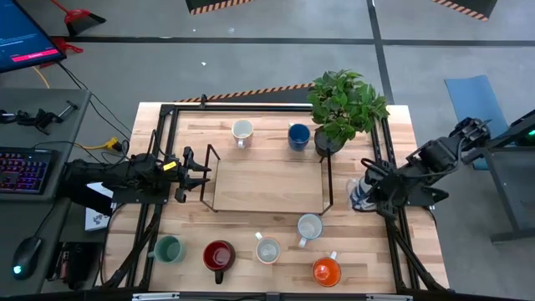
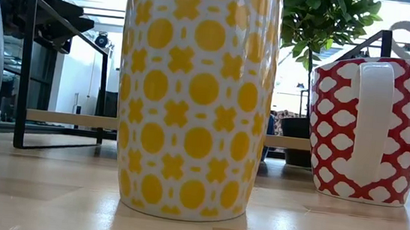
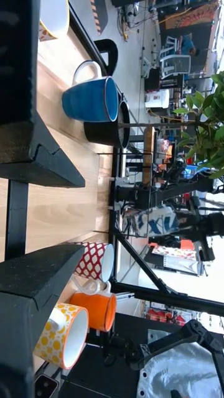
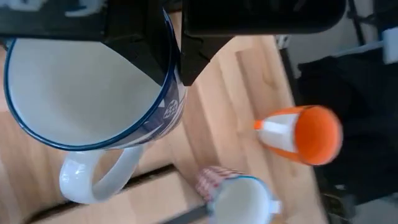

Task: Place coffee mugs
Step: Put the blue and white patterned mug on the shelf

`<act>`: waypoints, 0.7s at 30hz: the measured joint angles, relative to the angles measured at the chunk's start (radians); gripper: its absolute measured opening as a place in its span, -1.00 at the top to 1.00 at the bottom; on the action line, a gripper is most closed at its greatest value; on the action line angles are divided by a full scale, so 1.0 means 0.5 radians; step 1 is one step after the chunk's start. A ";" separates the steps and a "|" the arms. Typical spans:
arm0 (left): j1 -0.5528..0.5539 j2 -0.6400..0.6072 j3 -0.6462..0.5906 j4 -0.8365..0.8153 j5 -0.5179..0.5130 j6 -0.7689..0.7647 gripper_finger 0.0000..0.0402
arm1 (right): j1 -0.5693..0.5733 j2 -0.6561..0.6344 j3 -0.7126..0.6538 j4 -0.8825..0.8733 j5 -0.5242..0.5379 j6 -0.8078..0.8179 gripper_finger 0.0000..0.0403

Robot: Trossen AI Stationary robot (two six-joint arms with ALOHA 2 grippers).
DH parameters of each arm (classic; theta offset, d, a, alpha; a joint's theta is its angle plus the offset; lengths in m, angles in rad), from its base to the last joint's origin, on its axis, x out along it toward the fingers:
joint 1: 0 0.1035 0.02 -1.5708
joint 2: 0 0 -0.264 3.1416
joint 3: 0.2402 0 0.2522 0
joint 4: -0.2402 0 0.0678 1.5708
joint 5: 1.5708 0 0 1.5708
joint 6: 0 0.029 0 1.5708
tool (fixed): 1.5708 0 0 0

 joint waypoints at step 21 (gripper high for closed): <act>0.000 0.000 0.000 0.000 0.000 0.000 0.25 | -0.151 0.174 0.064 0.923 0.447 -1.053 1.00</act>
